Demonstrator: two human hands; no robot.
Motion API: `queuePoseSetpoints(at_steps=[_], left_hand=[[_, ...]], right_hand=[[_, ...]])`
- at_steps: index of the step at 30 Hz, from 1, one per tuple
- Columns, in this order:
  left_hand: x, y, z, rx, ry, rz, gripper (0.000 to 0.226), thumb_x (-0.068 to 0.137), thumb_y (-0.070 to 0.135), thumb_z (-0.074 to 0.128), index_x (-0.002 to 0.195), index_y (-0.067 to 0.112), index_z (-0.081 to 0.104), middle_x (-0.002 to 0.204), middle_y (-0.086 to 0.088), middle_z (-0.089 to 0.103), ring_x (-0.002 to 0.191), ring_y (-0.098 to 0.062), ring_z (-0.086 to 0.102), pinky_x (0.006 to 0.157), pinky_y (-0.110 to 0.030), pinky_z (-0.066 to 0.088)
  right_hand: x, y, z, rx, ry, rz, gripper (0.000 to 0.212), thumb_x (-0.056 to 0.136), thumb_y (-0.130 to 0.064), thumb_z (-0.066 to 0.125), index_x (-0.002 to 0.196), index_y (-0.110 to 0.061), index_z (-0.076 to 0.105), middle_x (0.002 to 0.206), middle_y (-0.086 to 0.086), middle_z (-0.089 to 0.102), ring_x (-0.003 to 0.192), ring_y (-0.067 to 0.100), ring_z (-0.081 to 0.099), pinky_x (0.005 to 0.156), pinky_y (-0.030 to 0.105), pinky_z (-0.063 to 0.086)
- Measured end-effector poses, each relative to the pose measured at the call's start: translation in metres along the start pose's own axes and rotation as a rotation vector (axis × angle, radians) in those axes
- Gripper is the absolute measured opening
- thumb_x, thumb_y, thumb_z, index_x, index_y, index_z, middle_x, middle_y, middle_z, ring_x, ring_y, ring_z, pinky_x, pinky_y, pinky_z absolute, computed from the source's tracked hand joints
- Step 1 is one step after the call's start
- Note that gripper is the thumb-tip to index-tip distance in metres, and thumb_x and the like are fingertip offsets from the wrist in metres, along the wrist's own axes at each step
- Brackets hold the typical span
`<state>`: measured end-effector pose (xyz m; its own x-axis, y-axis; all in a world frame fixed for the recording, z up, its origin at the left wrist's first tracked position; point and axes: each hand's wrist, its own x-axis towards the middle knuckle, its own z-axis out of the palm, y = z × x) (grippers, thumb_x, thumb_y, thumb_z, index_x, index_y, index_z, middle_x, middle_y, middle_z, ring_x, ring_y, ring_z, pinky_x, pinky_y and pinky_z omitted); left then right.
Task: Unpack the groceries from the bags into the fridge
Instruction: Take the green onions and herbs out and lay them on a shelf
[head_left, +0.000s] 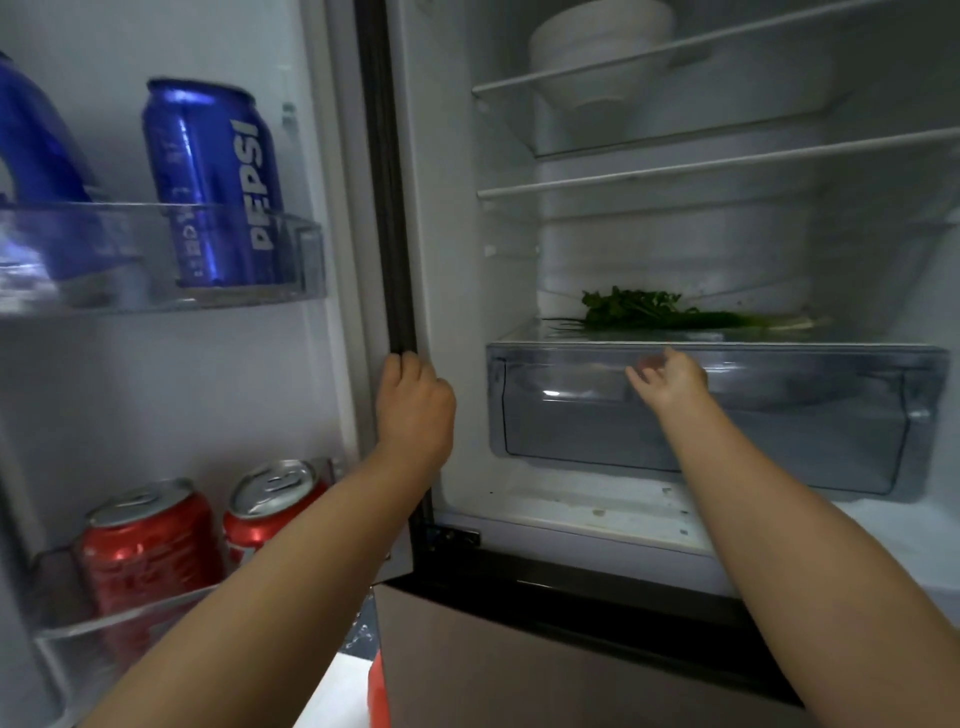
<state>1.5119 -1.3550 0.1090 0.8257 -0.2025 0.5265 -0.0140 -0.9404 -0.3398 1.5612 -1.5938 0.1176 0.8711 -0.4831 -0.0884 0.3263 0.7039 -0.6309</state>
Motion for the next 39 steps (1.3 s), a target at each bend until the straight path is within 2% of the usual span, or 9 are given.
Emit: queuePoseSetpoints(at_steps=[6, 10, 13, 15, 22, 25, 27, 30, 39], left_hand=[[-0.010, 0.003, -0.014, -0.080, 0.006, 0.025, 0.029, 0.089, 0.007, 0.044, 0.115, 0.007, 0.058, 0.126, -0.010, 0.053, 0.124, -0.028, 0.040, 0.111, -0.036, 0.025], [-0.027, 0.015, -0.025, -0.202, 0.053, 0.079, 0.031, 0.090, 0.010, 0.044, 0.120, 0.008, 0.052, 0.130, -0.010, 0.050, 0.125, -0.027, 0.040, 0.099, -0.035, 0.034], [-0.039, 0.027, -0.036, -0.293, 0.115, 0.145, 0.038, 0.091, 0.010, 0.044, 0.130, 0.009, 0.043, 0.135, -0.009, 0.045, 0.127, -0.027, 0.039, 0.098, -0.035, 0.036], [-0.047, 0.035, -0.042, -0.343, 0.122, 0.187, 0.044, 0.092, 0.009, 0.046, 0.135, 0.010, 0.038, 0.139, -0.008, 0.042, 0.130, -0.026, 0.037, 0.100, -0.035, 0.035], [-0.072, 0.043, -0.057, -0.369, -0.105, 0.280, 0.063, 0.096, 0.014, 0.046, 0.149, 0.007, 0.014, 0.158, -0.010, 0.011, 0.146, -0.029, 0.012, 0.113, -0.042, 0.026], [-0.091, 0.034, -0.058, -0.363, -0.127, 0.240, 0.052, 0.094, 0.012, 0.045, 0.143, 0.006, 0.028, 0.153, -0.012, 0.025, 0.142, -0.028, 0.023, 0.110, -0.042, 0.030], [-0.114, 0.024, -0.059, -0.375, -0.106, 0.153, 0.040, 0.093, 0.011, 0.044, 0.132, 0.005, 0.041, 0.139, -0.013, 0.043, 0.130, -0.030, 0.038, 0.100, -0.039, 0.037], [-0.159, 0.005, -0.059, -0.381, -0.111, 0.056, 0.032, 0.092, 0.011, 0.043, 0.122, 0.004, 0.047, 0.129, -0.013, 0.051, 0.122, -0.031, 0.045, 0.092, -0.038, 0.041], [-0.368, -0.081, -0.047, -0.272, -0.373, -0.269, 0.029, 0.092, 0.012, 0.043, 0.119, 0.005, 0.052, 0.124, -0.014, 0.052, 0.118, -0.032, 0.047, 0.089, -0.039, 0.044]], right_hand=[[-0.037, -0.004, -0.004, -0.069, 0.018, -0.055, 0.040, 0.098, 0.002, 0.029, 0.138, 0.007, 0.031, 0.132, 0.026, 0.046, 0.128, 0.033, 0.046, 0.101, 0.041, 0.041], [-0.084, -0.006, -0.016, -0.125, -0.037, -0.056, 0.037, 0.099, -0.001, 0.031, 0.134, 0.010, 0.034, 0.096, 0.024, 0.055, 0.093, 0.028, 0.058, 0.103, 0.043, 0.039], [-0.121, -0.005, -0.026, -0.158, -0.058, -0.006, 0.022, 0.100, -0.005, 0.032, 0.097, 0.007, 0.050, 0.076, 0.015, 0.047, 0.109, 0.035, 0.056, 0.101, 0.042, 0.039], [-0.143, -0.004, -0.034, -0.181, -0.065, 0.020, 0.023, 0.100, -0.007, 0.033, 0.097, 0.008, 0.050, 0.089, 0.021, 0.054, 0.128, 0.036, 0.045, 0.103, 0.042, 0.038], [-0.188, -0.012, -0.050, -0.266, -0.117, 0.036, 0.042, 0.101, -0.005, 0.028, 0.140, 0.007, 0.024, 0.145, 0.026, 0.035, 0.133, 0.035, 0.040, 0.112, 0.043, 0.030], [-0.203, -0.013, -0.055, -0.687, -0.100, -0.018, 0.033, 0.098, -0.004, 0.031, 0.130, -0.003, 0.040, 0.141, 0.025, 0.043, 0.127, 0.034, 0.047, 0.108, 0.041, 0.036], [-0.215, -0.012, -0.069, -1.310, -0.063, -0.269, 0.022, 0.094, -0.004, 0.038, 0.111, -0.005, 0.052, 0.131, 0.025, 0.053, 0.112, 0.033, 0.054, 0.099, 0.043, 0.042], [-0.242, -0.004, -0.090, -1.890, -0.188, -0.580, 0.031, 0.093, -0.006, 0.040, 0.121, 0.000, 0.050, 0.130, 0.021, 0.053, 0.115, 0.036, 0.052, 0.092, 0.040, 0.043], [-0.376, 0.102, -0.105, -2.100, -0.815, -0.869, 0.032, 0.089, -0.010, 0.044, 0.117, 0.002, 0.054, 0.124, 0.019, 0.055, 0.116, 0.034, 0.050, 0.090, 0.039, 0.042]])
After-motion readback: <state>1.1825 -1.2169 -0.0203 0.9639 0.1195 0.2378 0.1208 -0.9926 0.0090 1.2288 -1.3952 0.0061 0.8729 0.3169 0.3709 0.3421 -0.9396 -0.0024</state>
